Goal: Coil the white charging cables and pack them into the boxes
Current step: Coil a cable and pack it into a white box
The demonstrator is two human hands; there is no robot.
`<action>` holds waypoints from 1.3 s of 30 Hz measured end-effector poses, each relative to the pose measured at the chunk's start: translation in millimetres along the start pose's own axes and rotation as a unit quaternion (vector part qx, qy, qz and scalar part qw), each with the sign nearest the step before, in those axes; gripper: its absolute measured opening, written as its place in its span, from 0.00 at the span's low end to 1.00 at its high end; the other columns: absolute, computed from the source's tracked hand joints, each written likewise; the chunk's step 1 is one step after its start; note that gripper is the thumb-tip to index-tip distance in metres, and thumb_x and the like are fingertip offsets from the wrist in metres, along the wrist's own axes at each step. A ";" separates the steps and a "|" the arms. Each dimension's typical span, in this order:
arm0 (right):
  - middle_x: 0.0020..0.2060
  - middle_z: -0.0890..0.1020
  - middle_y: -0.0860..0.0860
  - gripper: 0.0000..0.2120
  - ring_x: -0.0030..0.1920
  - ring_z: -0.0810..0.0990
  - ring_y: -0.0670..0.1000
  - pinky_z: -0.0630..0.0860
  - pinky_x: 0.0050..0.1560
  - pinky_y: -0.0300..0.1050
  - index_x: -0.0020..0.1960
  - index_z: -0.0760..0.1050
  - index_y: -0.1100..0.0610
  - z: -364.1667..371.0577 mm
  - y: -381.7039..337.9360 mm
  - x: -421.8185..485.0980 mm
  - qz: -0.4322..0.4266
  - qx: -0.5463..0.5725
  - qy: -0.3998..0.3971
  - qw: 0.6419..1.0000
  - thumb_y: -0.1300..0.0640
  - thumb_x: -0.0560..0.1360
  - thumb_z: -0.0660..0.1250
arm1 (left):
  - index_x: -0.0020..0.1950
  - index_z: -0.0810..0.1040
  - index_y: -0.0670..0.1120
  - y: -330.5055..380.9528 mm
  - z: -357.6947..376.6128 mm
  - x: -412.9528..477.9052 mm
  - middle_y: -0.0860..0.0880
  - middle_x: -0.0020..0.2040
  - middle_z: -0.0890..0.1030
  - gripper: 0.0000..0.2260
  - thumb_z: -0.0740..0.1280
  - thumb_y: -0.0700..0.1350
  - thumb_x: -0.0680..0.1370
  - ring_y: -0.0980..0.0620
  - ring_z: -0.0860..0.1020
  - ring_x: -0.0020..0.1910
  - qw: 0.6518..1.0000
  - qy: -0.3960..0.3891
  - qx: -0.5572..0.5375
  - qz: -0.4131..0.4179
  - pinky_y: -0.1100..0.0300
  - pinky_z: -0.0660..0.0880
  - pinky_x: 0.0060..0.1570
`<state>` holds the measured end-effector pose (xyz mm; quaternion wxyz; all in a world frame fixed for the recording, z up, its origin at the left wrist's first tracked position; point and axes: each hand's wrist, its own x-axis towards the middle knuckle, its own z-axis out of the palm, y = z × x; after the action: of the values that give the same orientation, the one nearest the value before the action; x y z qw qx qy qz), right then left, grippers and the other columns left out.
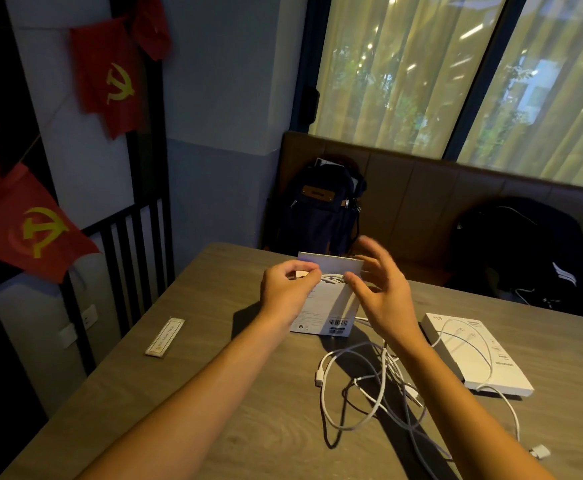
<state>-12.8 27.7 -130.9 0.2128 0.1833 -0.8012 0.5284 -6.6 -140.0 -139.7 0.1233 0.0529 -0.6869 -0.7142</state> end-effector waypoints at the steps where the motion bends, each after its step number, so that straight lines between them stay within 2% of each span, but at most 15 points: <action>1: 0.60 0.77 0.38 0.20 0.61 0.79 0.44 0.79 0.46 0.30 0.69 0.72 0.47 -1.5 1.6 0.8 -0.006 -0.022 -0.014 1.000 0.57 0.78 0.69 | 0.52 0.78 0.49 -1.0 1.0 -0.9 0.48 0.50 0.83 0.07 0.73 0.49 0.78 0.48 0.82 0.49 1.000 0.007 -0.007 0.001 0.61 0.75 0.40; 3: 0.58 0.81 0.44 0.12 0.60 0.80 0.49 0.80 0.43 0.31 0.61 0.78 0.50 -5.4 3.7 1.7 -0.002 -0.053 -0.027 0.998 0.56 0.78 0.69 | 0.52 0.73 0.48 -4.8 2.6 -1.0 0.45 0.50 0.83 0.10 0.73 0.47 0.78 0.47 0.83 0.48 1.000 0.023 -0.018 0.003 0.61 0.76 0.39; 5: 0.54 0.82 0.45 0.08 0.58 0.80 0.49 0.80 0.41 0.31 0.57 0.79 0.52 -9.5 5.1 2.1 0.004 -0.070 -0.046 0.996 0.56 0.78 0.69 | 0.50 0.68 0.51 -8.2 1.2 -0.9 0.44 0.51 0.82 0.12 0.72 0.45 0.79 0.47 0.83 0.48 0.999 0.028 -0.024 0.017 0.61 0.77 0.40; 8: 0.54 0.82 0.42 0.12 0.58 0.80 0.46 0.83 0.45 0.37 0.60 0.79 0.48 -11.7 1.3 2.0 -0.003 -0.088 -0.095 0.992 0.50 0.78 0.68 | 0.50 0.68 0.55 -15.2 -3.5 -0.1 0.48 0.55 0.82 0.12 0.70 0.43 0.80 0.49 0.83 0.51 0.996 -0.009 -0.021 0.082 0.58 0.82 0.45; 10: 0.54 0.83 0.39 0.14 0.58 0.81 0.45 0.84 0.48 0.44 0.62 0.79 0.44 -10.6 -0.2 0.3 -0.002 -0.081 -0.104 0.991 0.45 0.78 0.66 | 0.51 0.69 0.56 -18.2 -6.0 1.6 0.50 0.57 0.82 0.11 0.70 0.44 0.80 0.50 0.83 0.54 0.995 -0.029 -0.013 0.095 0.53 0.84 0.49; 12: 0.53 0.82 0.38 0.12 0.57 0.80 0.44 0.83 0.47 0.43 0.60 0.79 0.42 -9.6 -2.0 0.0 0.004 -0.079 -0.099 0.992 0.46 0.78 0.65 | 0.52 0.68 0.59 -20.3 -8.3 4.3 0.51 0.59 0.82 0.11 0.69 0.46 0.81 0.49 0.83 0.54 0.994 -0.050 -0.007 0.099 0.51 0.84 0.49; 14: 0.51 0.82 0.36 0.10 0.56 0.80 0.44 0.83 0.46 0.43 0.59 0.78 0.40 -9.0 -5.1 0.3 0.004 -0.079 -0.102 0.992 0.47 0.79 0.65 | 0.53 0.67 0.59 -20.7 -12.9 5.5 0.52 0.60 0.82 0.10 0.67 0.47 0.82 0.49 0.83 0.54 0.991 -0.085 -0.015 0.101 0.54 0.84 0.47; 17: 0.53 0.84 0.40 0.12 0.57 0.81 0.45 0.84 0.50 0.48 0.60 0.79 0.42 -9.7 -6.3 2.3 0.017 -0.064 -0.101 0.993 0.45 0.78 0.64 | 0.56 0.66 0.56 -19.9 -21.2 3.7 0.50 0.58 0.82 0.06 0.62 0.49 0.84 0.49 0.83 0.53 0.985 -0.141 -0.012 0.102 0.58 0.82 0.45; 21: 0.56 0.84 0.42 0.13 0.59 0.80 0.48 0.84 0.51 0.51 0.62 0.80 0.45 -7.9 -3.9 3.2 0.036 -0.061 -0.102 0.992 0.47 0.79 0.65 | 0.57 0.66 0.56 -19.3 -26.1 2.3 0.45 0.57 0.82 0.03 0.60 0.49 0.85 0.48 0.83 0.53 0.983 -0.162 -0.019 0.081 0.59 0.81 0.44; 24: 0.56 0.84 0.43 0.14 0.59 0.79 0.48 0.84 0.48 0.50 0.63 0.81 0.48 -7.4 -3.6 5.6 0.050 -0.071 -0.104 0.991 0.48 0.80 0.65 | 0.58 0.66 0.55 -17.6 -27.2 1.5 0.45 0.56 0.82 0.03 0.59 0.47 0.85 0.52 0.83 0.51 0.984 -0.158 -0.042 0.065 0.63 0.79 0.41; 28: 0.58 0.85 0.47 0.15 0.58 0.80 0.46 0.84 0.42 0.42 0.64 0.81 0.50 -10.9 -5.9 11.0 0.059 -0.079 -0.115 0.988 0.49 0.80 0.66 | 0.62 0.65 0.54 -18.3 -25.2 2.4 0.44 0.56 0.82 0.07 0.60 0.47 0.85 0.50 0.82 0.51 0.986 -0.146 -0.053 0.068 0.63 0.80 0.40; 32: 0.58 0.85 0.50 0.14 0.60 0.79 0.48 0.85 0.47 0.53 0.63 0.81 0.52 -6.4 -8.1 11.0 0.059 -0.100 -0.094 0.989 0.50 0.80 0.66 | 0.65 0.69 0.58 -18.1 -24.0 3.9 0.49 0.52 0.84 0.11 0.62 0.49 0.84 0.53 0.83 0.49 0.984 -0.145 -0.066 0.077 0.62 0.80 0.42; 35: 0.57 0.85 0.50 0.13 0.59 0.79 0.49 0.84 0.47 0.51 0.62 0.81 0.53 -1.0 -9.9 9.1 0.048 -0.114 -0.073 0.990 0.51 0.80 0.66 | 0.61 0.75 0.58 -17.9 -21.5 5.7 0.52 0.50 0.85 0.07 0.62 0.51 0.84 0.56 0.83 0.49 0.988 -0.124 -0.033 0.087 0.65 0.79 0.41; 39: 0.55 0.85 0.50 0.13 0.58 0.79 0.49 0.83 0.44 0.54 0.61 0.82 0.53 -1.7 -11.7 9.6 0.050 -0.126 -0.077 0.988 0.51 0.79 0.67 | 0.59 0.77 0.56 -16.6 -22.9 8.2 0.52 0.50 0.85 0.06 0.62 0.52 0.84 0.56 0.84 0.48 0.989 -0.119 -0.019 0.083 0.66 0.78 0.40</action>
<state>-14.6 24.2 -116.1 0.1452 0.1543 -0.8835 0.4178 -10.6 -163.8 -156.6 0.1009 -0.0918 -0.6847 -0.7159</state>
